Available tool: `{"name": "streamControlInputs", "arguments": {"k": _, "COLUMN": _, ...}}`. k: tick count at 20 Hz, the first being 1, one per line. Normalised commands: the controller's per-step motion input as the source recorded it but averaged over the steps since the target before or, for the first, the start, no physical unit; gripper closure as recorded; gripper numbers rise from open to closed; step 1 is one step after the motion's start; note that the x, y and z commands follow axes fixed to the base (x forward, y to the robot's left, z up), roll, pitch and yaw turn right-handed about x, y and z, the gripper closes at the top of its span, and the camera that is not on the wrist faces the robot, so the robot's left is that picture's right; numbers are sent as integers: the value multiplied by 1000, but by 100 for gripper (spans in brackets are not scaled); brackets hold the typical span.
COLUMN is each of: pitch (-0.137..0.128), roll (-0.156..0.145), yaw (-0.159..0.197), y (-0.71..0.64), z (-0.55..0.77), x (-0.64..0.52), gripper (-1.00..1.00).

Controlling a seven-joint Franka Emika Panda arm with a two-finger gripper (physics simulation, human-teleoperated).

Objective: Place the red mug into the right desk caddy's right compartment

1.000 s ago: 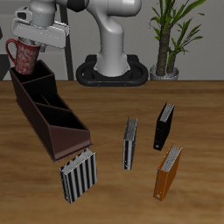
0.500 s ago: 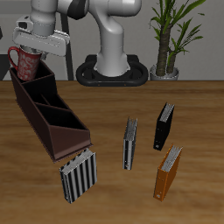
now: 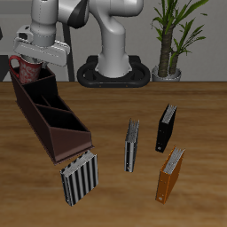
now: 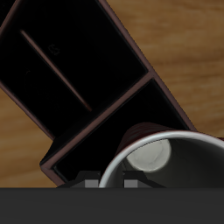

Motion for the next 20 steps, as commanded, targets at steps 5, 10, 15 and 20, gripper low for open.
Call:
{"name": "streamControlInputs", "arguments": {"k": 5, "pitch": 21, "roll": -24, "yaw": -46, "y": -68, "z": -207, "x": 14, "gripper": 100}}
{"name": "streamControlInputs", "arguments": {"k": 10, "pitch": 39, "roll": 7, "yaw": -52, "y": -17, "z": -187, "x": -28, "gripper": 100}}
{"name": "streamControlInputs", "arguments": {"k": 15, "pitch": -2, "roll": -26, "yaw": -4, "y": 44, "z": -1, "x": -54, "gripper": -100}}
{"name": "streamControlInputs", "arguments": {"k": 20, "pitch": -2, "roll": 8, "yaw": -18, "y": 95, "z": 87, "x": -57, "gripper": -100}}
